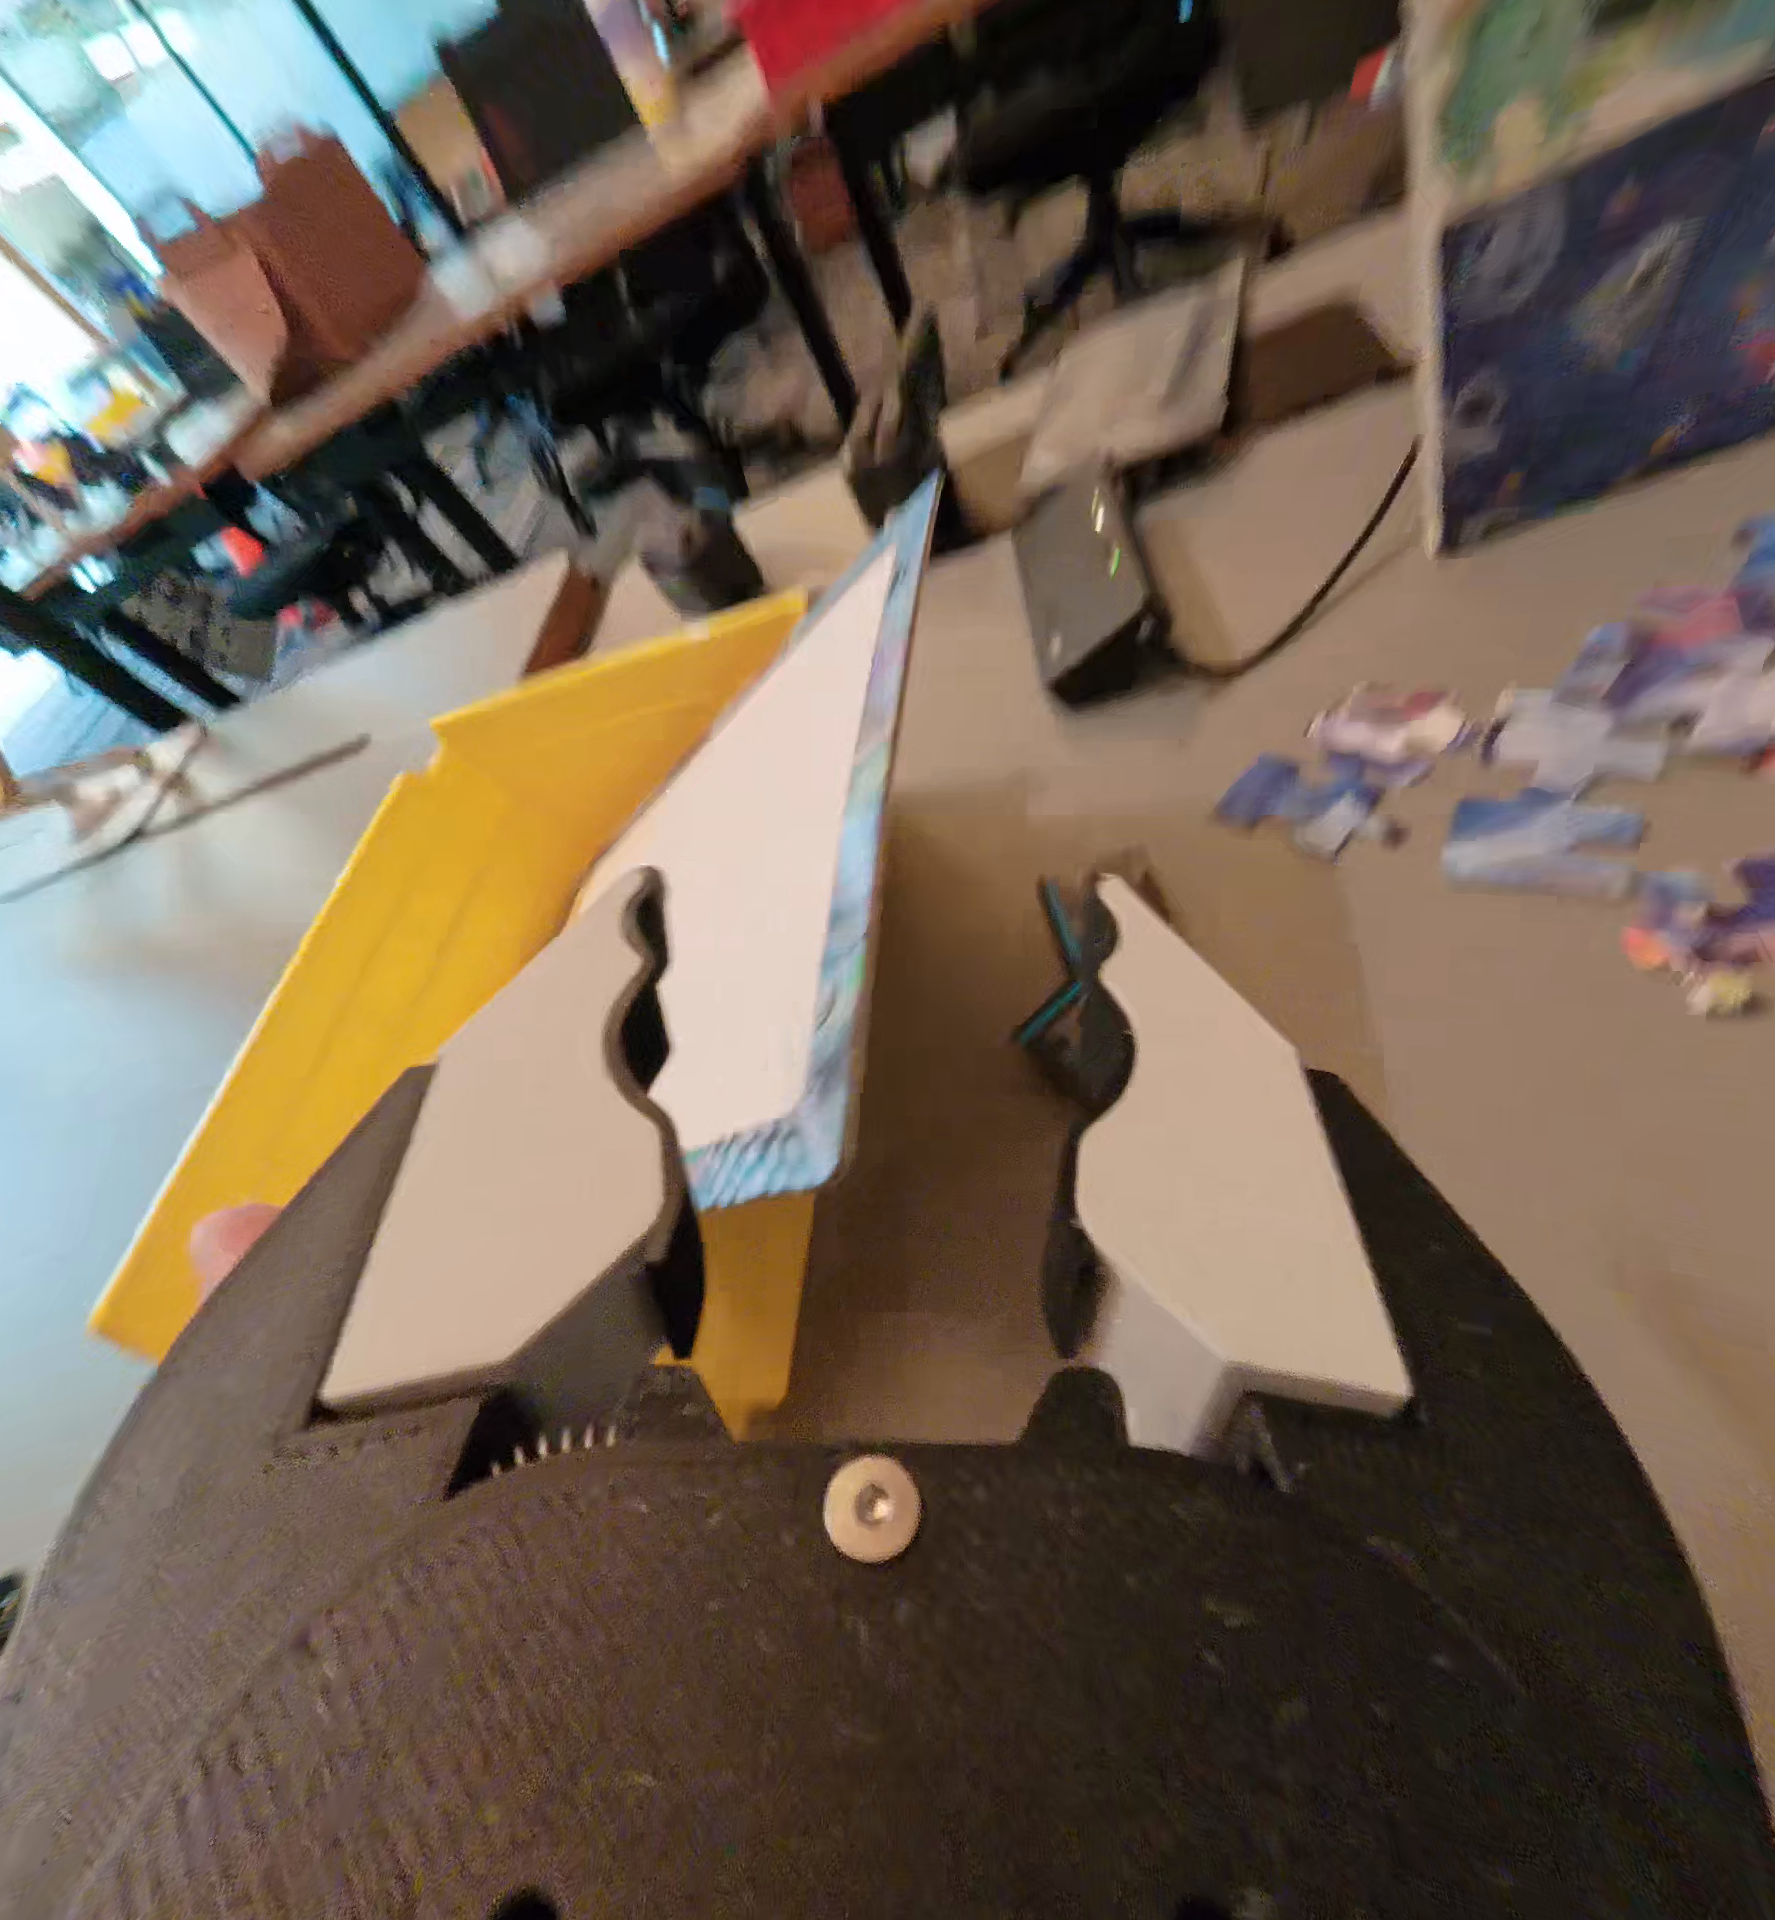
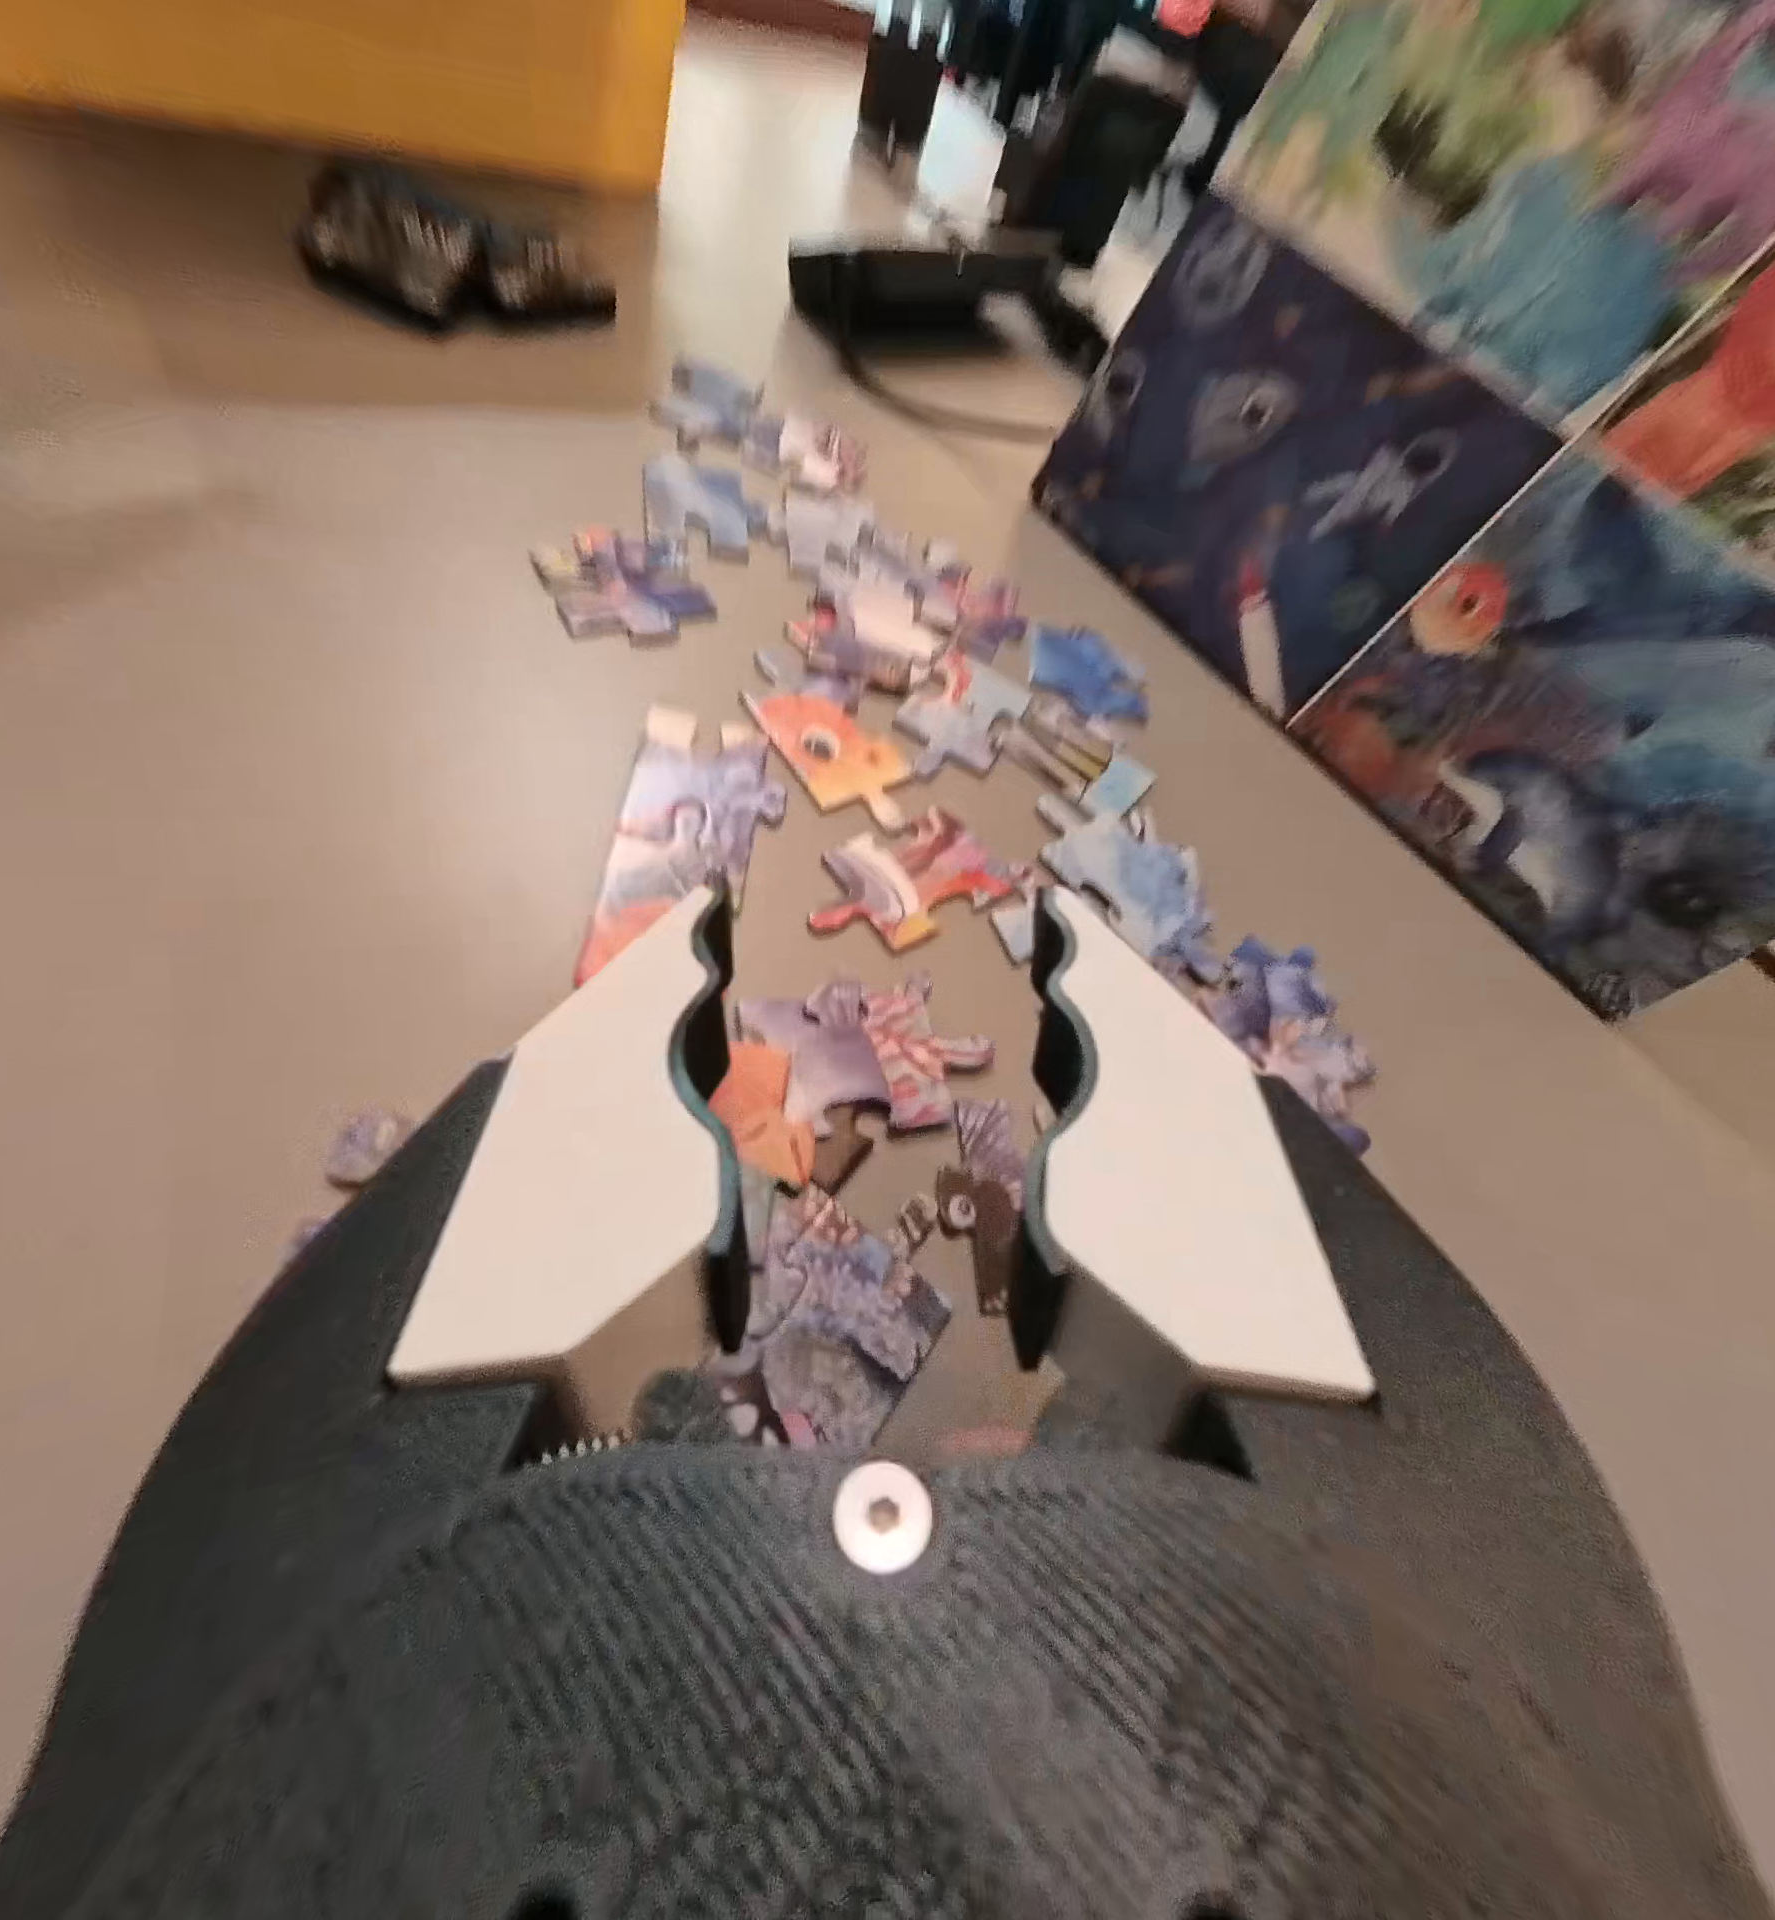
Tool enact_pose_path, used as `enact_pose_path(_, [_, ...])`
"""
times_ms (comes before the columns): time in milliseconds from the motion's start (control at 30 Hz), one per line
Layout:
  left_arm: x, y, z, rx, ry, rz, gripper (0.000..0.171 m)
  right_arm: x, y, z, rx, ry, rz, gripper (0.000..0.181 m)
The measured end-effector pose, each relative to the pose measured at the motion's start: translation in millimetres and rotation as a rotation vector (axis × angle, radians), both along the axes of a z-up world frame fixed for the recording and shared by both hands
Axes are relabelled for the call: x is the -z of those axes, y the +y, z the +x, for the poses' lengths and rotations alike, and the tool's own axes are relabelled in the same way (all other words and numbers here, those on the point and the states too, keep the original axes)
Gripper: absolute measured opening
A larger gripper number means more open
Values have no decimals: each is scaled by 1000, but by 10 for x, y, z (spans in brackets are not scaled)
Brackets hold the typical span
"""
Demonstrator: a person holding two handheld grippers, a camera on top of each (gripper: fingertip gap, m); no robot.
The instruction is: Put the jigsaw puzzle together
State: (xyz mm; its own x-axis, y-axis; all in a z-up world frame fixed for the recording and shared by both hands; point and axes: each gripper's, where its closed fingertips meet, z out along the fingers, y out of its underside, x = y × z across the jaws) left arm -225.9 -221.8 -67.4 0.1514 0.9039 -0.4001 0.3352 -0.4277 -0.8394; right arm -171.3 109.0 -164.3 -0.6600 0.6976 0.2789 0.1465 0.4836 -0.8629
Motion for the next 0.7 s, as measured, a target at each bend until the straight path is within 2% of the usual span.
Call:
enact_pose_path(67, [274, -189, 57, -34, -149, -32, 105, -175, -49, 47, -23, 45, -97, 54])
enact_pose_path(100, [386, -253, 77, -42, -193, -53, 103, -226, -72, 72, -36, 51, -135, 53])
enact_pose_path(133, [450, -329, 71, -54, -197, -90, 91, -255, -88, 91, -44, 50, -162, 52])
enact_pose_path(200, [463, -444, 58, -65, -155, -188, 33, -264, -100, 121, -48, 42, -191, 52])
enact_pose_path(233, [363, -500, 54, -82, -90, -234, 13, -265, -91, 130, -41, 46, -197, 52])
enact_pose_path(267, [223, -545, 64, -93, -17, -285, 3, -273, -66, 134, -26, 59, -200, 52])
enact_pose_path(300, [38, -618, 82, -119, 58, -351, 1, -294, -4, 116, 13, 87, -199, 52])
enact_pose_path(400, [-589, -917, 84, -213, 226, -503, 5, -453, 382, -13, 222, 241, -171, 36])
enact_pose_path(467, [-987, -1077, 63, -221, 295, -445, 1, -548, 535, -34, 272, 314, -178, 30])
enact_pose_path(533, [-1450, -1105, 157, -175, 382, -331, 0, -549, 616, -45, 296, 308, -196, 29])
enact_pose_path(633, [-2210, -903, 586, -81, 589, -220, 0, -519, 668, -44, 336, 238, -258, 28])
enact_pose_path(700, [-2583, -629, 978, 7, 717, -171, 0, -584, 624, -14, 322, 220, -315, 29])
